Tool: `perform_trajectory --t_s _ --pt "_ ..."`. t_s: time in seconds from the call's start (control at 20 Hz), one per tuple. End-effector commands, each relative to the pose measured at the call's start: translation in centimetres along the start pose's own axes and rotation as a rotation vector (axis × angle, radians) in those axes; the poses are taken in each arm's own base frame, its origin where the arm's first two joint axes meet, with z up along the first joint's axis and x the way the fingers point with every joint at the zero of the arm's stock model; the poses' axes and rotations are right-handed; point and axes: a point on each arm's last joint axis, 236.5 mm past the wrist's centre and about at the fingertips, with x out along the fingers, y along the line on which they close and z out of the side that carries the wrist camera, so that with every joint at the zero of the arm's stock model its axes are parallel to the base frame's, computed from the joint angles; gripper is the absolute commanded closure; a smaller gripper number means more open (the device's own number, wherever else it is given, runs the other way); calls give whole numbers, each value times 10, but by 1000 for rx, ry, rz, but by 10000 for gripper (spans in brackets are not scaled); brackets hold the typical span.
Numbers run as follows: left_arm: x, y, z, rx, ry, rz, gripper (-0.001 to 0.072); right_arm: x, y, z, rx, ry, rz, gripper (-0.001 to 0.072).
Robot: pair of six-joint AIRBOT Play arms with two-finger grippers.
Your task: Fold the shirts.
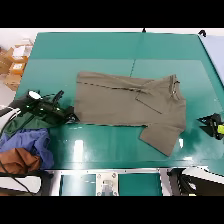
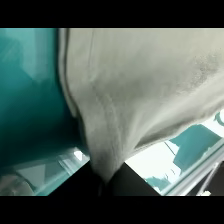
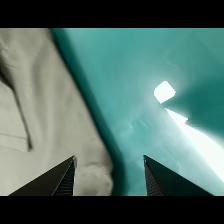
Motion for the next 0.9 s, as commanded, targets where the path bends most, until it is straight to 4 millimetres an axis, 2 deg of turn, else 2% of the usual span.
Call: perform_trajectory --t_s 0.0,0.3,0.35,0.4,0.45,0.6,0.7,0.75,0.8,0.85 --pt "-11 14 28 30 -107 38 676 22 -5 -24 28 88 5 221" --pt "-12 13 31 30 -119 38 676 72 32 -44 -94 198 8 227" --pt "-12 13 31 30 -119 38 676 77 36 -49 -109 216 8 266" --pt "-13 13 31 30 -120 38 676 80 38 -53 -121 234 8 307" --pt "-13 13 31 29 -120 38 676 82 41 -57 -129 247 9 312" --pt "-12 12 29 29 -109 32 676 78 47 -70 -150 307 40 384" --pt "-15 8 30 38 -106 26 676 73 52 -79 -166 344 62 384" --pt "-18 4 32 48 -106 21 676 70 54 -78 -173 340 65 451" --pt "-24 -2 35 65 -107 13 677 67 58 -74 -185 326 68 593" --pt "-34 -13 40 92 -114 1 677 61 67 -68 -201 300 79 691"
